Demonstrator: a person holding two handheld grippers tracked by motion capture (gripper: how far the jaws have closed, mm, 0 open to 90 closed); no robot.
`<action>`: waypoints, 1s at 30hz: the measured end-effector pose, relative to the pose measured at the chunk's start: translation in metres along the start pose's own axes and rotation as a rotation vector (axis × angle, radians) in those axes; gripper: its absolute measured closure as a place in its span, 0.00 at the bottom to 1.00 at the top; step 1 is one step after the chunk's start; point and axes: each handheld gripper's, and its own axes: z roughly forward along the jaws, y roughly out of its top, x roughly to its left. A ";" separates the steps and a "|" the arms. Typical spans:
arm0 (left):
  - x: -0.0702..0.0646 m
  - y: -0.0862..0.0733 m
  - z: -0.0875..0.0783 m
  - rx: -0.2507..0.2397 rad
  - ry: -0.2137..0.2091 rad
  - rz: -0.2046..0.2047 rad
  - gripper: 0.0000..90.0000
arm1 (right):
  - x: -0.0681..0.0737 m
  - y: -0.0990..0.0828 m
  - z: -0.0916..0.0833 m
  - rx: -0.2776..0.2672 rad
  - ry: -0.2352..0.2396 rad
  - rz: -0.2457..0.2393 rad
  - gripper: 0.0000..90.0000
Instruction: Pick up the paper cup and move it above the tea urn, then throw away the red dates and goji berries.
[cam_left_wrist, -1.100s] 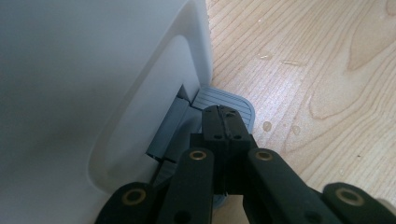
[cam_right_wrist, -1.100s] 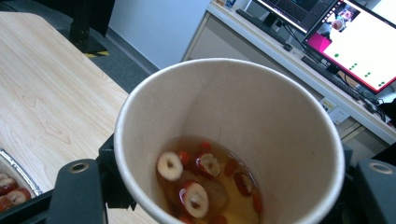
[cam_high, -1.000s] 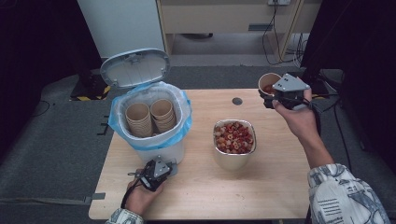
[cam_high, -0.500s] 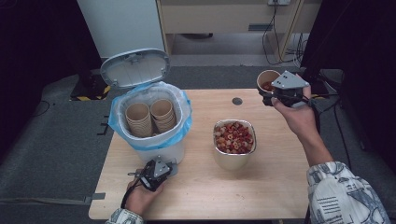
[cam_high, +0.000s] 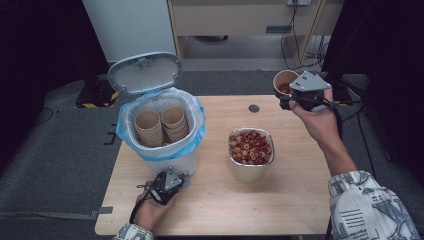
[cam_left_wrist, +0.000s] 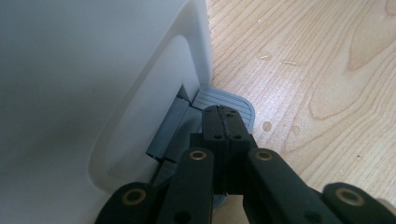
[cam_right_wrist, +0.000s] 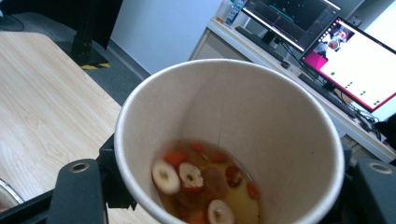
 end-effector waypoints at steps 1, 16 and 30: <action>0.000 0.000 0.000 0.003 0.000 0.004 1.00 | 0.000 0.001 0.000 -0.004 -0.001 -0.003 0.32; 0.000 0.000 0.000 0.001 0.000 0.001 1.00 | -0.003 0.009 0.000 -0.011 -0.002 0.012 0.32; 0.000 0.000 0.000 0.001 0.000 0.000 1.00 | 0.011 0.017 -0.003 -0.031 0.026 -0.050 0.32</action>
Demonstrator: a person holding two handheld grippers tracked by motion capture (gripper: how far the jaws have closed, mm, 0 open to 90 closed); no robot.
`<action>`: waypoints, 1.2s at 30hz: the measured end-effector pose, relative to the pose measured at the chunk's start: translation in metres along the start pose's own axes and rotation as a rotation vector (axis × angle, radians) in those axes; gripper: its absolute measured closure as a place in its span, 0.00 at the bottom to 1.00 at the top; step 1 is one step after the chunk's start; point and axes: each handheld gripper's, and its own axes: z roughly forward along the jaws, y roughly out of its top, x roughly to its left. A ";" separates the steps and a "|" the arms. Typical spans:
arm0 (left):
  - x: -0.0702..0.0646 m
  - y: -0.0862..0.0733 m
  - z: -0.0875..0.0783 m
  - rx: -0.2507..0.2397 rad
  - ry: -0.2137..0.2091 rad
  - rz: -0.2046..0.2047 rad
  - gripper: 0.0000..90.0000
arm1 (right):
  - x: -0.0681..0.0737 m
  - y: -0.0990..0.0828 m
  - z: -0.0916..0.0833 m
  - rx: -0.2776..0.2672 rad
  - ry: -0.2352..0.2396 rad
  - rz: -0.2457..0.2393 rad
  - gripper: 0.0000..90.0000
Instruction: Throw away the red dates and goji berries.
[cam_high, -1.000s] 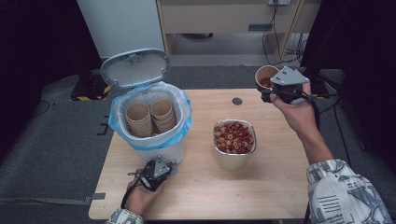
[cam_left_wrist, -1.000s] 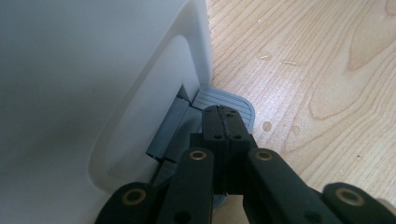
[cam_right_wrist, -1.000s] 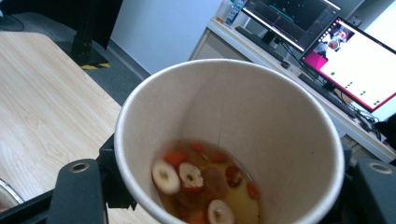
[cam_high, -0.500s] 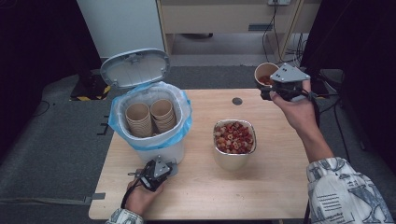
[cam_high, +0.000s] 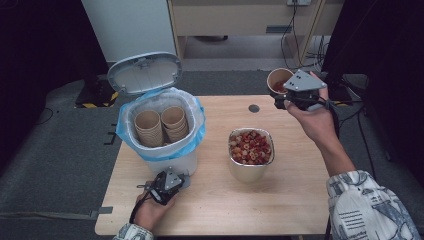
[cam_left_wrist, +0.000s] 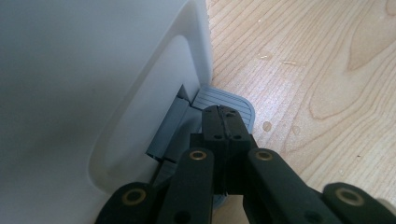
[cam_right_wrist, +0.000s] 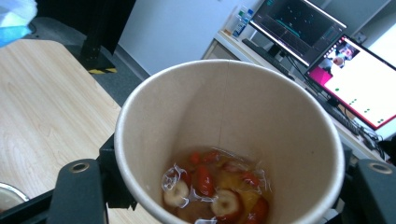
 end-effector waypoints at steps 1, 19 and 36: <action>0.000 0.000 0.000 0.000 0.000 0.000 1.00 | 0.002 -0.001 -0.001 -0.001 0.005 -0.006 0.32; 0.000 0.000 0.000 0.000 0.000 -0.001 1.00 | 0.022 -0.002 -0.003 0.011 -0.017 -0.231 0.32; 0.000 0.000 0.000 -0.001 0.000 -0.001 1.00 | 0.029 -0.002 -0.007 0.016 0.004 -0.313 0.32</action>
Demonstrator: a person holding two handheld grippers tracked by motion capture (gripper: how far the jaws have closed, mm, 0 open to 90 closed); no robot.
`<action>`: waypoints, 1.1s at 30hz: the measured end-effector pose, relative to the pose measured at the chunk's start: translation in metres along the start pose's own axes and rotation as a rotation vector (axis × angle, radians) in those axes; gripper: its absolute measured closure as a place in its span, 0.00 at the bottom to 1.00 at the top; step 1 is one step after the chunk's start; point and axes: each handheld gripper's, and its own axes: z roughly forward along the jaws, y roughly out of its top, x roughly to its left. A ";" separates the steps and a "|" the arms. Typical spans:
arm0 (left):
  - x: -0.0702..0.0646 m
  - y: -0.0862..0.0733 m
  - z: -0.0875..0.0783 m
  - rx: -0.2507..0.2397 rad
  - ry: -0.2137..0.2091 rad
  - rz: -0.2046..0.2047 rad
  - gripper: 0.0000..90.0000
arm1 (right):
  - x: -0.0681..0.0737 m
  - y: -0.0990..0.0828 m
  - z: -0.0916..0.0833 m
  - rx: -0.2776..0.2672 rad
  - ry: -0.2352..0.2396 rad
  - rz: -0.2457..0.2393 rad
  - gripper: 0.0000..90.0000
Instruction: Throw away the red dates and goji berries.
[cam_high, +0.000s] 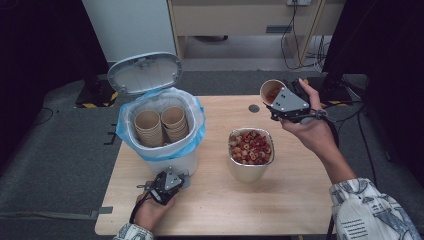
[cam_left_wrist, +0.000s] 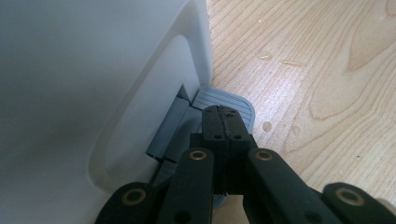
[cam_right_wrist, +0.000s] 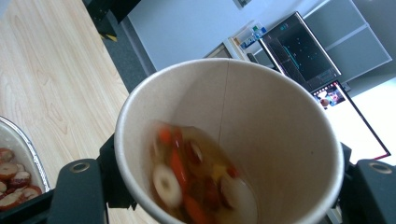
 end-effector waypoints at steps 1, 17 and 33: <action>0.000 0.000 0.000 0.000 0.000 0.000 1.00 | -0.001 -0.001 0.000 0.000 -0.003 0.003 0.32; 0.000 0.000 0.000 0.000 -0.001 -0.003 1.00 | 0.003 0.006 -0.007 0.014 -0.015 -0.089 0.32; 0.001 0.000 0.000 0.001 -0.002 -0.003 1.00 | -0.007 0.011 -0.009 0.004 -0.036 -0.136 0.32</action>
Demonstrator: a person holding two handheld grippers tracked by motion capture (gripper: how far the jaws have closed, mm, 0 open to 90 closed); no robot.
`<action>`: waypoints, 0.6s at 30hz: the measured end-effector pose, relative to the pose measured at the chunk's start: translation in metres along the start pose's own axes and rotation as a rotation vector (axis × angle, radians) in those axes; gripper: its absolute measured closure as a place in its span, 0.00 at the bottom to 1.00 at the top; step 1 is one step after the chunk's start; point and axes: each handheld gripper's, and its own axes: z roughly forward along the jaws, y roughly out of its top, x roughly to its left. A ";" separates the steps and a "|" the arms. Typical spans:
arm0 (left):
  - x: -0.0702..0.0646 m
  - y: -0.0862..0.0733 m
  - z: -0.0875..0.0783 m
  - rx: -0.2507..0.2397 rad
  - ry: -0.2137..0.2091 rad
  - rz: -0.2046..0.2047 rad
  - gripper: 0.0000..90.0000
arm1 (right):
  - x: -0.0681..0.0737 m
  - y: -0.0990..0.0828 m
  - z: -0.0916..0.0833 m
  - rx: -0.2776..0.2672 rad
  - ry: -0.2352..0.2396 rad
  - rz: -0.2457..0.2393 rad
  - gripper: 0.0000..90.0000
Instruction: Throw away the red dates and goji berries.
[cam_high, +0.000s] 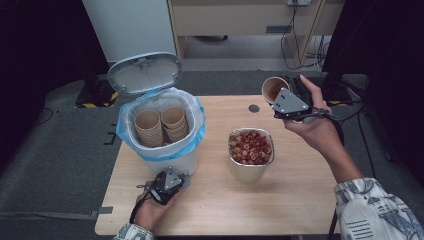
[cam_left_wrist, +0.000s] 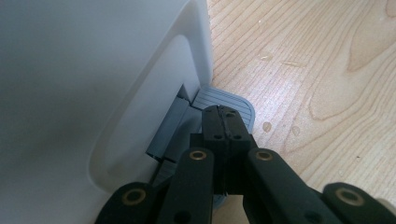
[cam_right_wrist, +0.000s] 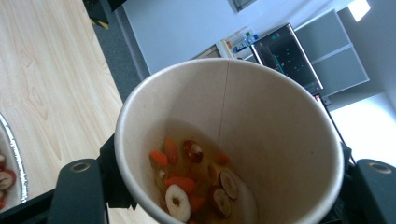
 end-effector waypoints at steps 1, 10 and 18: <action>0.000 0.000 0.000 0.001 0.001 0.001 1.00 | -0.001 0.001 -0.001 0.001 -0.002 -0.002 0.32; 0.000 0.000 0.000 -0.002 -0.001 -0.004 1.00 | -0.006 0.012 -0.003 -0.001 -0.013 -0.067 0.32; 0.000 0.000 0.000 -0.001 -0.001 -0.004 1.00 | -0.007 0.014 -0.003 0.010 -0.020 -0.117 0.32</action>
